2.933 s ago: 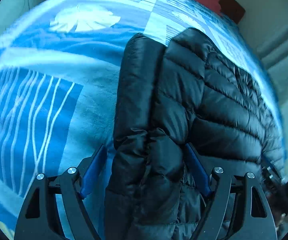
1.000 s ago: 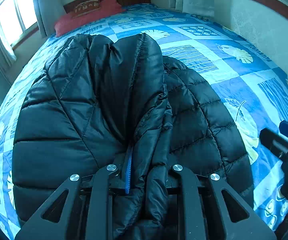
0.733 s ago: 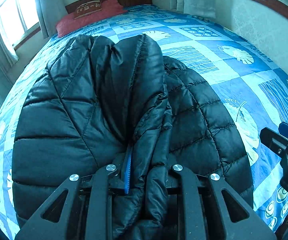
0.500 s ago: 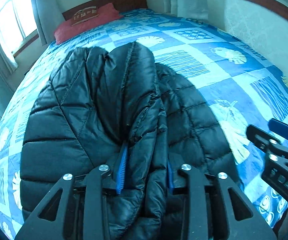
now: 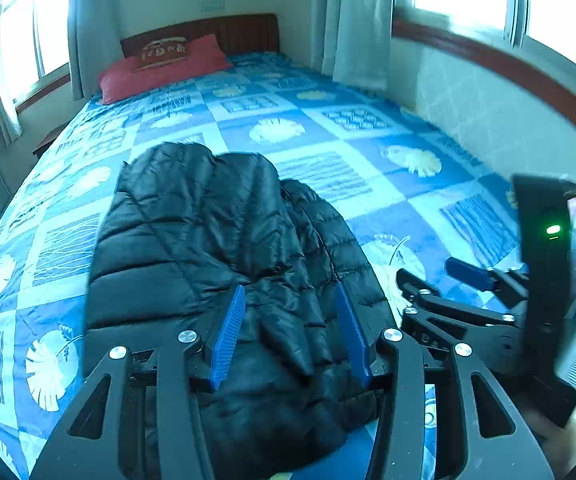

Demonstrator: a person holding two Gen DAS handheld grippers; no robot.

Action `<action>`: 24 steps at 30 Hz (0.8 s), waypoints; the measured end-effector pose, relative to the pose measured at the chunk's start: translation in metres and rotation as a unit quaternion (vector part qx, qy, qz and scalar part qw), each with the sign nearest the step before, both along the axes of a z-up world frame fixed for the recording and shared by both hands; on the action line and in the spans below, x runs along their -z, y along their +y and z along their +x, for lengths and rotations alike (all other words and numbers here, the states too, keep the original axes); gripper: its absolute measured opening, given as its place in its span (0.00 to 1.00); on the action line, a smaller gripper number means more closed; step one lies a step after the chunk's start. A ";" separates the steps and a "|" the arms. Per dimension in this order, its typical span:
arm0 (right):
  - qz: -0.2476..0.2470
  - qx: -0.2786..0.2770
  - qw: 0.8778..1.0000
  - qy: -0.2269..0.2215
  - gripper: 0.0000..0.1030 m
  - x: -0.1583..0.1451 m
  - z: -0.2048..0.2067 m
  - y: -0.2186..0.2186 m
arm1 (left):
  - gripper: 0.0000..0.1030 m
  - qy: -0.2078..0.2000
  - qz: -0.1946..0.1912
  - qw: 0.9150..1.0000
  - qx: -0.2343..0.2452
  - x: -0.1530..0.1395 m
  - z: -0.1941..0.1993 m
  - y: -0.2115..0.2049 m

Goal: Fold large clothes

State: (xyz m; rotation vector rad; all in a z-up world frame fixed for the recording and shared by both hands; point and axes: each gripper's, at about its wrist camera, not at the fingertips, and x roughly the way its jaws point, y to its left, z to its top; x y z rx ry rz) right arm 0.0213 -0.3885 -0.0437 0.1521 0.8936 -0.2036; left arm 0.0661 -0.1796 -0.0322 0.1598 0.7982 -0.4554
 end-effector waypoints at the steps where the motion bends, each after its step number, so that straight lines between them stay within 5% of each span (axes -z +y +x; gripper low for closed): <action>1: -0.003 -0.002 1.000 -0.001 0.56 -0.002 0.001 0.003 | 0.46 -0.003 -0.005 1.000 -0.001 -0.003 -0.001 0.005; 7: -0.017 -0.020 1.000 -0.009 0.56 -0.015 0.008 0.025 | 0.46 -0.023 -0.031 0.998 -0.041 -0.020 0.002 0.056; 10: -0.025 -0.032 0.999 -0.013 0.56 -0.020 0.012 0.041 | 0.56 -0.031 -0.032 0.996 -0.075 -0.018 0.014 0.087; 18: -0.031 -0.064 0.997 -0.017 0.62 -0.023 0.034 0.079 | 0.57 0.015 -0.027 0.988 -0.152 0.029 0.058 0.157; 24: 0.002 -0.084 0.996 0.000 0.68 -0.015 0.054 0.099 | 0.57 0.042 -0.032 0.985 -0.162 0.059 0.067 0.174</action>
